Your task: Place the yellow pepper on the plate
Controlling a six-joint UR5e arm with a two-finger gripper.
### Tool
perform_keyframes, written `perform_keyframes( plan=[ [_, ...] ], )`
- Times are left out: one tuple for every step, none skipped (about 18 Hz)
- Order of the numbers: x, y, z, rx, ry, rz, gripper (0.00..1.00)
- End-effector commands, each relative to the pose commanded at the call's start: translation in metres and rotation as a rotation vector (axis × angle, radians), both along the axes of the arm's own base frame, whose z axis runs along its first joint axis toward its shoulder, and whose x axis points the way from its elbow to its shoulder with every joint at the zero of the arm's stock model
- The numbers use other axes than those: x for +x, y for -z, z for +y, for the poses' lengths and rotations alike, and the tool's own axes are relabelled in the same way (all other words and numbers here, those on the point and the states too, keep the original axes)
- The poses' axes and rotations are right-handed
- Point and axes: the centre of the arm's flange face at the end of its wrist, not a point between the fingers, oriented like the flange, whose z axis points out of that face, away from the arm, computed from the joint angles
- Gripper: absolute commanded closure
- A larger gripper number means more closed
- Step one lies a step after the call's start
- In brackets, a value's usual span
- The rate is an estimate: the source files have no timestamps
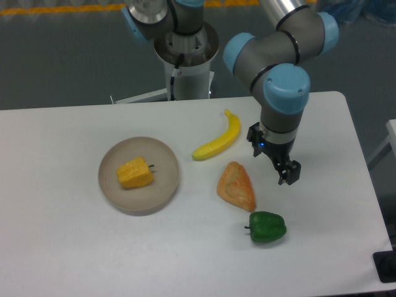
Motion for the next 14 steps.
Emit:
perform_keyframes(
  plan=[
    [-0.0011,0.0010,-0.0003,-0.001,-0.002,-0.001,0.00],
    [-0.0043,0.0017,-0.0026,-0.003,-0.008,-0.001,0.00],
    [-0.0050,0.0023,-0.0033,-0.003,-0.009,-0.001,0.00],
    [-0.0054,0.0033,-0.0032,-0.005,-0.009,-0.001,0.00],
    [-0.0054,0.0057,-0.0036,-0.011,-0.010,-0.002,0.00],
    [-0.0062,0.0057,-0.0041,-0.011,-0.011,-0.002,0.00],
    [-0.0062,0.0057,-0.0041,-0.011,-0.011,-0.002,0.00],
    [-0.0062,0.0057,-0.0041,-0.011,-0.011,-0.002,0.00],
    [-0.0066,0.0050,-0.0041,-0.012,-0.011,0.001,0.00],
    [-0.0066,0.0050,-0.0041,-0.012,-0.011,0.001,0.00],
    [-0.0058,0.0050,-0.0036,-0.012,-0.010,0.001,0.00],
    [-0.0059,0.0050,-0.0037,-0.013,-0.010,0.002,0.00],
    [-0.0067,0.0050,-0.0042,-0.013,-0.011,0.002,0.00],
    [-0.0059,0.0050,-0.0037,-0.013,-0.010,0.002,0.00]
  ],
)
